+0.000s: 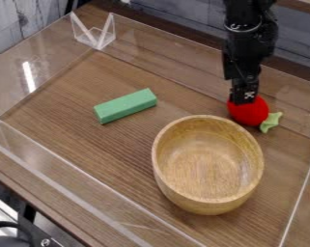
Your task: Move the red object to the right side of the table
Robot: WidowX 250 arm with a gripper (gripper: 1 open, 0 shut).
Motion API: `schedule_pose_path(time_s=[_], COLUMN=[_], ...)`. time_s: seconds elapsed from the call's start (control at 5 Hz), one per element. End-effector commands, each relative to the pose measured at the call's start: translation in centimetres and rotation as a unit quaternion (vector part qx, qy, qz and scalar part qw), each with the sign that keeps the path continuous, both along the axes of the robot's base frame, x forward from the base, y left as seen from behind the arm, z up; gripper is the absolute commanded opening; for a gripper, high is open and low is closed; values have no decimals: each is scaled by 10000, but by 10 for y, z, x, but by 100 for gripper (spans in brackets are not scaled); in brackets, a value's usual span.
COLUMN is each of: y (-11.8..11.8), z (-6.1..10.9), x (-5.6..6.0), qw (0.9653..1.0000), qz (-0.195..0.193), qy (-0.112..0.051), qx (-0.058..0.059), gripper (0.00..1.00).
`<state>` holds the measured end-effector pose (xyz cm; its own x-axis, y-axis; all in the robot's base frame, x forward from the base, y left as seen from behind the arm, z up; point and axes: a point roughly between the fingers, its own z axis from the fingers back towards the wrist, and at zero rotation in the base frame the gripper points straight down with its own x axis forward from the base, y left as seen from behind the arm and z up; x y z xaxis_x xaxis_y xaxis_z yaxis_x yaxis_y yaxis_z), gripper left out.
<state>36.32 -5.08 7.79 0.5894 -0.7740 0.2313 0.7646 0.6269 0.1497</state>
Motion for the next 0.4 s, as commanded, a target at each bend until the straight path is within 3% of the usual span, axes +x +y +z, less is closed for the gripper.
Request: schedule_pose_path(time_s=[0.0, 0.2], y=[-1, -3], z=[15, 11], x=[5, 7], qw=[9996, 9996], qz=[14, -5], qy=[-275, -272], qx=[-64, -75], gripper=[100, 100])
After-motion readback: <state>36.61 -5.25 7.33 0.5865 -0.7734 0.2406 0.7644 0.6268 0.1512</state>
